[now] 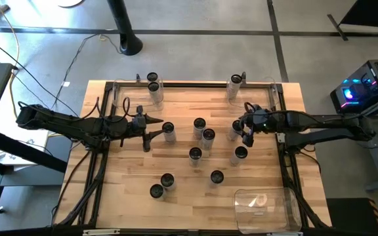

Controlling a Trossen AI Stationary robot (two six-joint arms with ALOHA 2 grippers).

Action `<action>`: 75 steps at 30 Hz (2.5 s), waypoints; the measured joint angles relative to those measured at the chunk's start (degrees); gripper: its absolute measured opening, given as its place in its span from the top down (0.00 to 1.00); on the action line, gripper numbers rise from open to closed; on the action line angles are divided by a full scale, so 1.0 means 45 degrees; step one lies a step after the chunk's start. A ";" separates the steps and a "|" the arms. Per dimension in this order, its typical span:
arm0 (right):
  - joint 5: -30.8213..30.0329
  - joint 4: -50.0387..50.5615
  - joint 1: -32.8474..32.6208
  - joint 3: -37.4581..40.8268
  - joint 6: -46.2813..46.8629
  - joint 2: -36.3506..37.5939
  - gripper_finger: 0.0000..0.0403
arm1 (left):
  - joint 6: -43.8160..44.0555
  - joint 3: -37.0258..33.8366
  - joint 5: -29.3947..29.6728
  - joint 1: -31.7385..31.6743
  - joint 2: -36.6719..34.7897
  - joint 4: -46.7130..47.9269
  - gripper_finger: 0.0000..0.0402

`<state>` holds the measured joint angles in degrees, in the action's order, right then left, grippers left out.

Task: Sort soda cans
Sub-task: Put the white-yellow soda cans into the top left transparent bin

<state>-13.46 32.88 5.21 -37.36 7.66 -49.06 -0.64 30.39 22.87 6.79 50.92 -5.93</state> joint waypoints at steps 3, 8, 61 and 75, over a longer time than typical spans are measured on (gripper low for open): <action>-0.0240 0.0978 -0.0005 -0.0487 0.0230 0.0000 0.21 | 0.0000 0.0000 0.0000 0.0000 -0.0005 0.0005 0.54; -0.0408 0.2027 -0.0005 -0.0774 0.0536 0.0000 0.21 | 0.0000 0.0000 0.0000 0.0000 0.0000 0.0009 0.54; 0.0797 0.6308 -0.0005 -0.1134 0.7446 0.0010 0.21 | 0.0010 0.0000 0.0000 0.0005 0.0000 -0.0066 0.54; 0.0242 0.4030 0.0010 -0.1134 0.8890 -0.1007 0.21 | -0.0005 0.0000 0.0000 0.0005 -0.0005 -0.0073 0.54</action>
<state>-12.37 51.01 5.26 -42.46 47.66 -53.59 -0.67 30.39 22.87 6.81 50.89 -6.26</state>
